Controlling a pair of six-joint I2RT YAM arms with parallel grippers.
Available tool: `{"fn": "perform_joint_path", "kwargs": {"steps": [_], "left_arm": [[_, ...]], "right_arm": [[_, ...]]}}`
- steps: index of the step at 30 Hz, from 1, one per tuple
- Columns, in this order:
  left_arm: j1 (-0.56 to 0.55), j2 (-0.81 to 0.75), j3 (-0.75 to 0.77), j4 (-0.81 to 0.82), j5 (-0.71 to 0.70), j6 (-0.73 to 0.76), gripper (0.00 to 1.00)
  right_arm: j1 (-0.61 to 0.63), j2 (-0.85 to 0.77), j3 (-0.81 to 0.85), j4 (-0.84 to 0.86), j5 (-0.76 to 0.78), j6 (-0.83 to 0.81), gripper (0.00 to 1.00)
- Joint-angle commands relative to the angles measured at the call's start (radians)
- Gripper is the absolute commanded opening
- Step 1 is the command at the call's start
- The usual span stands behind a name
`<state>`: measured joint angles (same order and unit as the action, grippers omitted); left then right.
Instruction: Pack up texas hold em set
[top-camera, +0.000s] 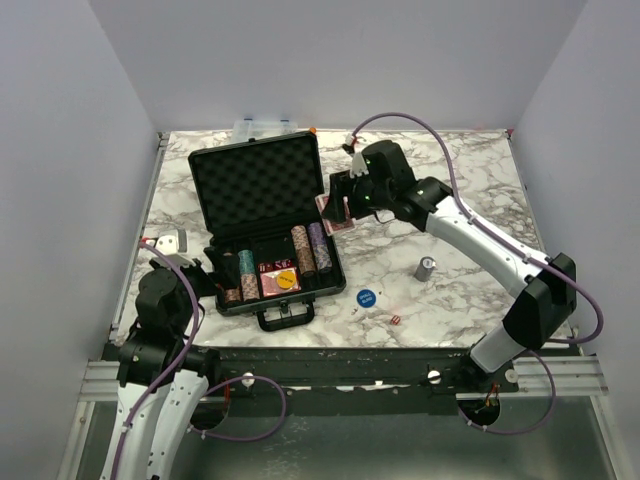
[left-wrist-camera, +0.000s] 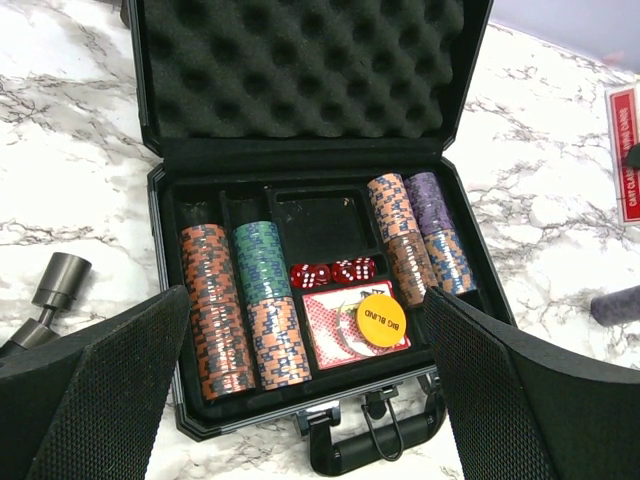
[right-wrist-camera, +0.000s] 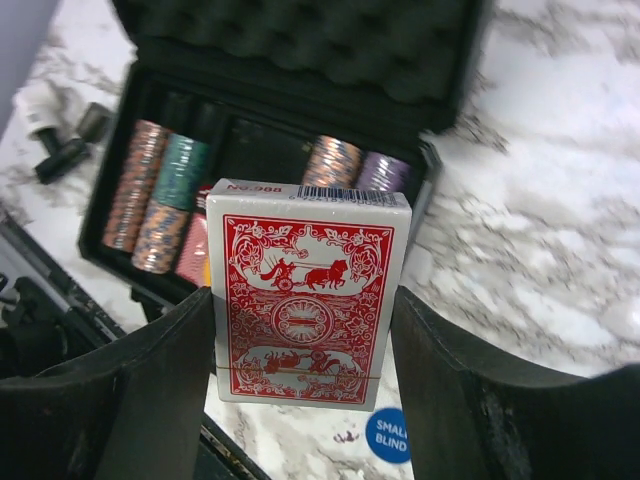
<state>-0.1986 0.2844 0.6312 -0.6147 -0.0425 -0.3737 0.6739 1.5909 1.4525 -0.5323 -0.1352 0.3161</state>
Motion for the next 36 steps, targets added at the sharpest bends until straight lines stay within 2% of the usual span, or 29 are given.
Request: {"fn": "perform_joint_path", "kwargs": {"steps": [1,8,11,17,22,28,30,36], "left_arm": [[-0.005,-0.032,-0.016,0.018,-0.01,0.026,0.99],[-0.006,-0.05,-0.019,0.018,-0.021,0.021,0.99],[-0.006,-0.052,-0.019,0.018,-0.022,0.019,0.99],[-0.007,-0.063,-0.021,0.018,-0.031,0.018,0.99],[-0.006,-0.064,-0.021,0.018,-0.029,0.019,0.99],[-0.007,-0.067,-0.02,0.02,-0.019,0.025,0.99],[-0.006,-0.076,-0.018,0.02,-0.018,0.028,0.99],[-0.006,-0.134,-0.029,0.026,-0.039,0.03,0.99]], "right_arm": [[0.05,-0.03,0.059,0.113,-0.099,-0.146,0.45],[0.078,-0.016,0.053,0.286,-0.192,-0.274,0.37],[0.082,0.004,0.049,0.342,-0.259,-0.356,0.27],[0.09,0.042,0.08,0.334,-0.399,-0.551,0.16],[0.092,0.09,0.142,0.241,-0.493,-0.734,0.13],[0.096,0.24,0.353,0.012,-0.521,-0.868,0.09],[0.105,0.309,0.435,-0.082,-0.517,-0.921,0.03],[0.151,0.395,0.467,-0.1,-0.481,-0.969,0.01]]}}
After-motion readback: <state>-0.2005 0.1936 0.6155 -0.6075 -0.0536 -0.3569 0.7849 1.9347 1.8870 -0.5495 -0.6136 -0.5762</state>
